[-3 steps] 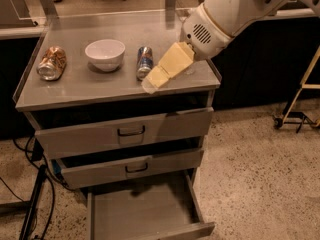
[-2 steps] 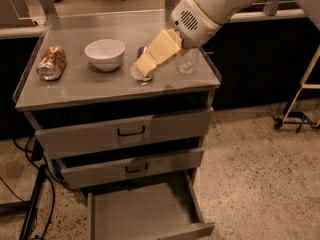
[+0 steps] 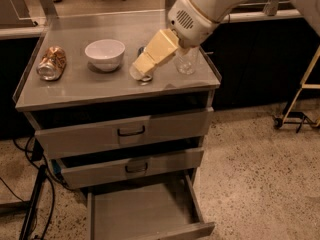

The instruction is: Place redbull can into bottom drawer

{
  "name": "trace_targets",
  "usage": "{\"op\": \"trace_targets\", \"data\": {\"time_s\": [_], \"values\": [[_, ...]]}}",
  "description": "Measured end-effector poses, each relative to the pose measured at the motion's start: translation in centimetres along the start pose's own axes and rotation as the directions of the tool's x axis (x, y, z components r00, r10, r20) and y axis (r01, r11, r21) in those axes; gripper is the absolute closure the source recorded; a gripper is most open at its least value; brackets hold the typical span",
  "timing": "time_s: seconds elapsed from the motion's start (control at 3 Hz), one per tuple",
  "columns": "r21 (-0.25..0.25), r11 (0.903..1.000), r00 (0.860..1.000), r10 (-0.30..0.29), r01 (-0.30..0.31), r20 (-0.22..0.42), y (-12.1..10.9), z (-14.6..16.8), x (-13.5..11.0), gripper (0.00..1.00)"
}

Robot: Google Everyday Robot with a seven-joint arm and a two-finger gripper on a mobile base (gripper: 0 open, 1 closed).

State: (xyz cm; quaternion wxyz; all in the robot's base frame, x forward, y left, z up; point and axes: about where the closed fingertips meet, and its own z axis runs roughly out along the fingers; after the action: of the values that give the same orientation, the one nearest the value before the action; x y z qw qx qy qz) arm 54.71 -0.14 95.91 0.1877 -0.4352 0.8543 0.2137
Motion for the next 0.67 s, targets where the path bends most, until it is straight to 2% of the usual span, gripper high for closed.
{"op": "trace_targets", "data": {"time_s": [0.33, 0.67], "values": [[0.134, 0.99, 0.993, 0.058, -0.044, -0.105, -0.7, 0.2, -1.8, 0.0], [0.208, 0.9765, 0.98, 0.093, -0.055, -0.176, -1.3, 0.7, -3.0, 0.0]]}}
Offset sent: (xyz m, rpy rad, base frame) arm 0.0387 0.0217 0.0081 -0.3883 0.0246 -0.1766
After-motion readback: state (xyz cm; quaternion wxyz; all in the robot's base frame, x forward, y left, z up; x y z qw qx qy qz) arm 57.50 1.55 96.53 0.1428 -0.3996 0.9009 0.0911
